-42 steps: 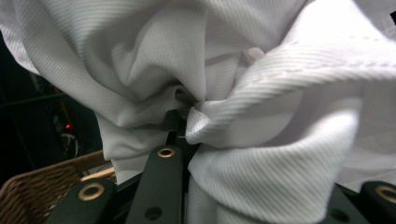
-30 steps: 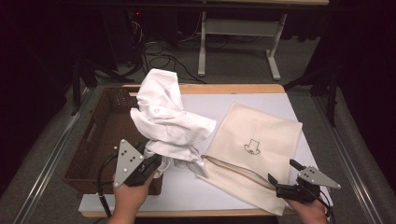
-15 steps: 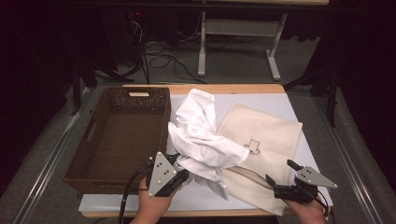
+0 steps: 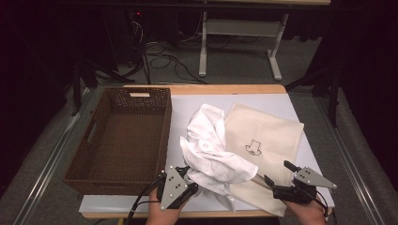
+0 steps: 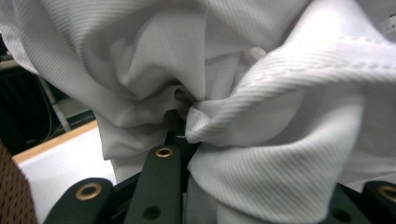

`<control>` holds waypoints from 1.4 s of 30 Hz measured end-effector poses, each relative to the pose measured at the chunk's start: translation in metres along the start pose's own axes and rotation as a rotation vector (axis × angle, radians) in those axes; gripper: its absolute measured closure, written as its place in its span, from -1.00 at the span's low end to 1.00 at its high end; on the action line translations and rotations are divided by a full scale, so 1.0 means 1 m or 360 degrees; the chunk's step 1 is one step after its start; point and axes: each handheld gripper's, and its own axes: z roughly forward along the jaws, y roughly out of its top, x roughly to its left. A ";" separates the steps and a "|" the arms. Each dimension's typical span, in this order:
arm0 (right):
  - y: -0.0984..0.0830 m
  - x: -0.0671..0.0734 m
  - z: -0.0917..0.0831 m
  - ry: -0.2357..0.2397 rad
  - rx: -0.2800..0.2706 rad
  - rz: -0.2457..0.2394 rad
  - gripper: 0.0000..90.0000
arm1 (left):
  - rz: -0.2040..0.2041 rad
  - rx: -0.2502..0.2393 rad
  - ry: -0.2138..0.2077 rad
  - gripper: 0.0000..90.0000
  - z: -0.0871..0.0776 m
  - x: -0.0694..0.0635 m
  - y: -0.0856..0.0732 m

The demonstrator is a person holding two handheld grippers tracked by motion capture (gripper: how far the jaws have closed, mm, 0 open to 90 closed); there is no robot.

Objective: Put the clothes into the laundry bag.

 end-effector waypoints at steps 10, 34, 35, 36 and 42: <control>0.005 0.012 0.012 0.0067 0.0067 -0.0060 -0.58 | -0.0029 0.0095 0.0037 0.58 -0.003 0.006 -0.018; 0.009 0.025 0.042 0.0114 0.0371 -0.0300 0.91 | -0.0037 0.0102 0.0064 0.57 -0.005 0.016 -0.016; 0.010 0.027 0.044 0.0124 0.0362 -0.0289 0.94 | -0.0044 0.0089 0.0082 0.57 -0.007 0.020 -0.014; 0.010 0.027 0.044 0.0124 0.0362 -0.0289 0.94 | -0.0044 0.0089 0.0082 0.58 -0.007 0.020 -0.014; 0.018 0.039 0.055 0.0152 0.0331 -0.0311 0.94 | -0.0062 0.0054 0.0130 0.58 -0.015 0.031 -0.007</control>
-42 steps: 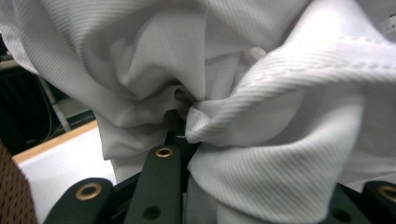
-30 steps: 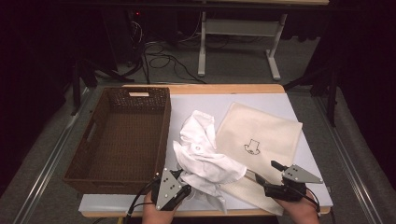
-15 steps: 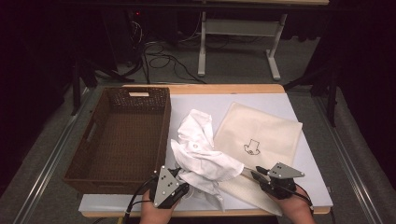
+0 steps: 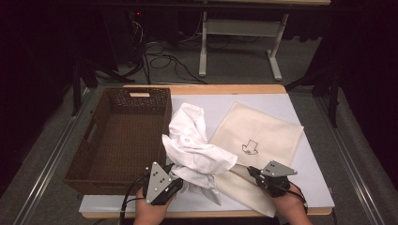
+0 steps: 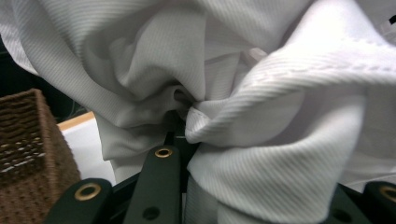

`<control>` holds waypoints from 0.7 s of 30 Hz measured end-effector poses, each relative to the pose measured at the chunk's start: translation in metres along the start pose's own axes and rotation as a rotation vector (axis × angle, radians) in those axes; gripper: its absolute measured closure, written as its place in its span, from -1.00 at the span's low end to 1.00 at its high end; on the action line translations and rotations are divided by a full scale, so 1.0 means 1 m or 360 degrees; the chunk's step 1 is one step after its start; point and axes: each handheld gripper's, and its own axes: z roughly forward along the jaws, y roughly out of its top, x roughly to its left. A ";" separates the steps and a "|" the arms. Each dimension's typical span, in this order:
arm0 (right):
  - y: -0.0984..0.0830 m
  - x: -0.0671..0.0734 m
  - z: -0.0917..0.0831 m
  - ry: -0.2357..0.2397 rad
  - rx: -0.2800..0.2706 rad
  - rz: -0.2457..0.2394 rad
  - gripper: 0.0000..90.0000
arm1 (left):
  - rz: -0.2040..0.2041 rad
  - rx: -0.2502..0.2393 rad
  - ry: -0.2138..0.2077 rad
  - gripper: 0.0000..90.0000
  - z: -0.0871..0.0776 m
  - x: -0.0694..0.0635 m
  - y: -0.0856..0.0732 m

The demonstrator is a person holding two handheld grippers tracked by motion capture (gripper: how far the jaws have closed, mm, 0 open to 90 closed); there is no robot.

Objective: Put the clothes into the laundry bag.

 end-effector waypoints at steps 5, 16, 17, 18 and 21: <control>0.017 0.008 0.008 0.0010 -0.0084 0.0022 0.94 | 0.0024 -0.0090 0.0021 0.58 -0.010 0.002 0.012; 0.031 0.002 -0.001 -0.0025 -0.0257 0.0086 0.95 | 0.0141 0.0070 -0.0079 0.58 0.013 -0.028 -0.006; 0.033 0.001 -0.004 -0.0028 -0.0278 0.0097 0.95 | 0.0148 0.0078 -0.0080 0.58 0.015 -0.031 -0.008; 0.033 0.001 -0.004 -0.0028 -0.0278 0.0097 0.95 | 0.0144 0.0085 -0.0088 0.58 0.018 -0.035 -0.011; 0.035 0.000 -0.006 -0.0031 -0.0301 0.0117 0.95 | 0.0162 0.0146 -0.0106 0.58 0.027 -0.044 -0.021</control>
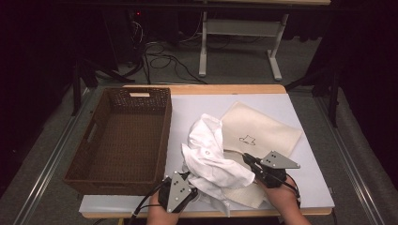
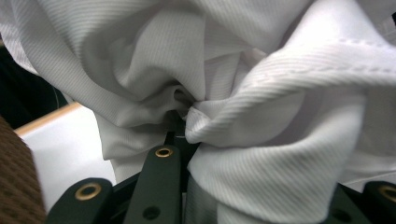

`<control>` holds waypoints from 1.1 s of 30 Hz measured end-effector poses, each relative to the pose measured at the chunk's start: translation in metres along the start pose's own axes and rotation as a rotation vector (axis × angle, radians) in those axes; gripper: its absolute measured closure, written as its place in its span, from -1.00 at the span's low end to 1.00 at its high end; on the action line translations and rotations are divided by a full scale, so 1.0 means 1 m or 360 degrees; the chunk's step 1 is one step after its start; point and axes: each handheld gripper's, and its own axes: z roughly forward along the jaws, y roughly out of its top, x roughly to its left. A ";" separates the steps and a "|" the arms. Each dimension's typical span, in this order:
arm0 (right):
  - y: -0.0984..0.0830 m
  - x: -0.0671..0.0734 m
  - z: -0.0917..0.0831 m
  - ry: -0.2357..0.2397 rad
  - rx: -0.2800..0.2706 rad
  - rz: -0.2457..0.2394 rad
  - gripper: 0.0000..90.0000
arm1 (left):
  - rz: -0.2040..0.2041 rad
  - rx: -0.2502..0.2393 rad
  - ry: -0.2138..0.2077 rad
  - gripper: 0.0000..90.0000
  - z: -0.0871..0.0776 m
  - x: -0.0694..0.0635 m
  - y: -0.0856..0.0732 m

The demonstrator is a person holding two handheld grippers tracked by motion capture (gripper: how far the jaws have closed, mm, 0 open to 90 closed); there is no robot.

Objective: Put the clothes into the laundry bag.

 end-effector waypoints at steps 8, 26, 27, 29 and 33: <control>0.006 -0.003 -0.010 -0.0024 -0.0093 0.0017 0.95 | 0.0015 0.0214 -0.0069 0.58 0.032 -0.016 -0.019; 0.007 -0.004 -0.017 -0.0002 -0.0150 0.0061 0.95 | -0.0080 0.0238 -0.0085 0.56 0.059 -0.003 0.016; 0.007 -0.004 -0.017 -0.0002 -0.0150 0.0061 0.95 | -0.0080 0.0238 -0.0085 0.56 0.059 -0.003 0.016; 0.007 -0.004 -0.016 -0.0007 -0.0152 0.0057 0.95 | -0.0041 0.0255 -0.0101 0.56 0.067 -0.008 0.015; 0.007 -0.005 -0.018 0.0001 -0.0164 0.0068 0.95 | 0.0027 0.0359 -0.0124 0.57 0.087 -0.019 0.004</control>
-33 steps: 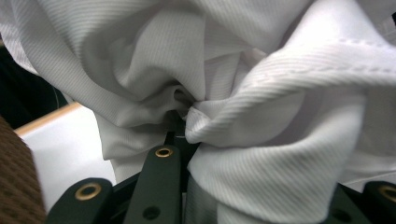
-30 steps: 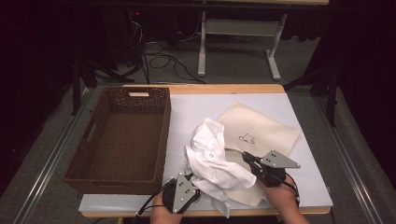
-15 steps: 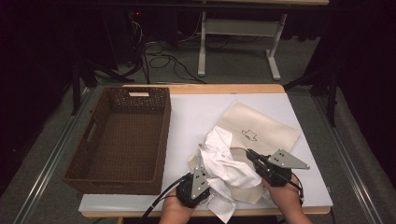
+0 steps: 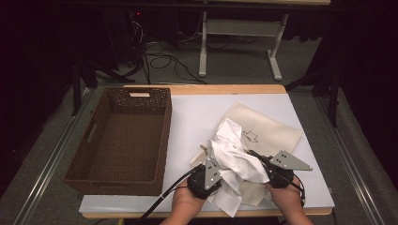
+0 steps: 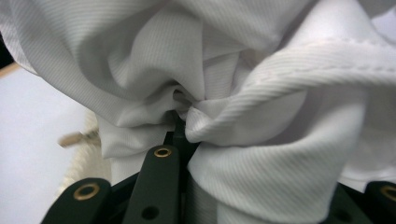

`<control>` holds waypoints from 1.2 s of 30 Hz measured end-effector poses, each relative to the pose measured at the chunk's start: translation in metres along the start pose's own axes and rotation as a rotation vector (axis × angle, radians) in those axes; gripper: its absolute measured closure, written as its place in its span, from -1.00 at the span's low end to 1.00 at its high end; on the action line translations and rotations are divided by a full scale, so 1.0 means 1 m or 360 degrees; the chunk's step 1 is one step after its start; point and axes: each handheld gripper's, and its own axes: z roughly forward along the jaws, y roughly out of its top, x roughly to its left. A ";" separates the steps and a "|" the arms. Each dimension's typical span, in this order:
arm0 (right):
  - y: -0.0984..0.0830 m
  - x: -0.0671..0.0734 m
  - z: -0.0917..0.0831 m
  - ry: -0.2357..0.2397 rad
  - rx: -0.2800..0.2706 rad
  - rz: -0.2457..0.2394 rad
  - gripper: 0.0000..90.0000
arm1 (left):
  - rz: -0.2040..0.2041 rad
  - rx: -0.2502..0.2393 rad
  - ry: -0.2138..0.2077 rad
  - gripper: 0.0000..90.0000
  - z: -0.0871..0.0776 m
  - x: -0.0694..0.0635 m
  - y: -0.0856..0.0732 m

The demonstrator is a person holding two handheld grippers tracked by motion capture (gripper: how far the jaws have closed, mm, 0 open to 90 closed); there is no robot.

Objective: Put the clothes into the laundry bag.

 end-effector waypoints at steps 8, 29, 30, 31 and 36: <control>0.001 0.000 -0.005 0.0024 -0.0016 -0.0015 0.96 | -0.0169 0.0065 -0.0091 0.49 0.019 0.004 -0.001; -0.004 0.001 -0.005 0.0004 0.0009 -0.0012 0.96 | -0.0165 -0.0183 -0.0120 0.58 -0.002 -0.001 0.007; -0.004 0.000 -0.004 0.0009 0.0008 -0.0009 0.96 | -0.0174 -0.0175 -0.0129 0.62 0.002 -0.002 0.007; -0.004 0.000 -0.004 0.0011 0.0010 -0.0008 0.96 | -0.0179 -0.0167 -0.0134 0.64 0.006 -0.004 0.006; -0.002 0.000 -0.006 0.0025 0.0005 -0.0014 0.96 | -0.0169 -0.0073 -0.0155 0.71 0.028 -0.011 0.005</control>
